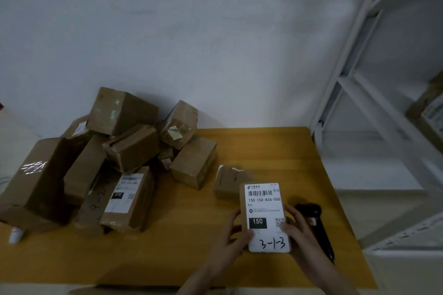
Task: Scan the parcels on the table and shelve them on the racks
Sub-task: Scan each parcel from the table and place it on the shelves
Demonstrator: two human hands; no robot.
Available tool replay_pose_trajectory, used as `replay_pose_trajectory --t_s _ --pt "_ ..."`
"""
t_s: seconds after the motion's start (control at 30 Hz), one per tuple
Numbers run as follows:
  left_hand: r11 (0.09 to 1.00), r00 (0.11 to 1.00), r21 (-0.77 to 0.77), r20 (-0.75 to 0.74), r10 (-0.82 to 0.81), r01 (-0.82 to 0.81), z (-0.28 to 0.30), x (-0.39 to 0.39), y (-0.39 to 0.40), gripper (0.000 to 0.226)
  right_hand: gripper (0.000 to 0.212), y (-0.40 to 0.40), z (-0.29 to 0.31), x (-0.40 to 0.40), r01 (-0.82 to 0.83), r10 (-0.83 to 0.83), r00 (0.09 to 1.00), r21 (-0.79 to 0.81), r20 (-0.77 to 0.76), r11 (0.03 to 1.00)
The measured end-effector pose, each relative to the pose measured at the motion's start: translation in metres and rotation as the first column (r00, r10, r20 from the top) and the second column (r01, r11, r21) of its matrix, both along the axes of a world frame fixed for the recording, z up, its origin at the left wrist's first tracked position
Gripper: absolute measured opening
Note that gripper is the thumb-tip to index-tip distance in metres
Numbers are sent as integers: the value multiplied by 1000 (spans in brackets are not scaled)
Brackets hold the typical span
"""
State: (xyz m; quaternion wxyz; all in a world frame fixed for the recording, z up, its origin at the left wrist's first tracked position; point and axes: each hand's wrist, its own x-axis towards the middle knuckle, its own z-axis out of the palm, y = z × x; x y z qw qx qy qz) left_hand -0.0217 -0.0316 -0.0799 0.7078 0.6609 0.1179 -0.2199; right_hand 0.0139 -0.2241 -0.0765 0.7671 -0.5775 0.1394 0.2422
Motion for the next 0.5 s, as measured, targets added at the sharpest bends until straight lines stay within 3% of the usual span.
replay_pose_trajectory --t_s 0.17,0.23,0.33,0.4,0.5 --pt "995 996 -47 -30 85 -86 1 -1 -35 65 50 -46 -14 10 -5 4 999 -16 -41 1000" --pt "992 993 -48 -20 120 -121 1 -3 -44 71 49 -69 -31 18 67 -65 998 -244 14 968" --pt "979 980 -30 2 201 -201 -2 -9 -53 81 56 -106 -64 38 99 -81 995 -733 60 673" --pt "965 965 7 21 262 -262 0 -12 -58 83 66 -124 -92 51 -34 -30 998 -828 -61 560" --pt "941 942 57 53 331 -334 3 -18 -64 85 53 -135 -119 69 -284 145 958 -769 -246 572"
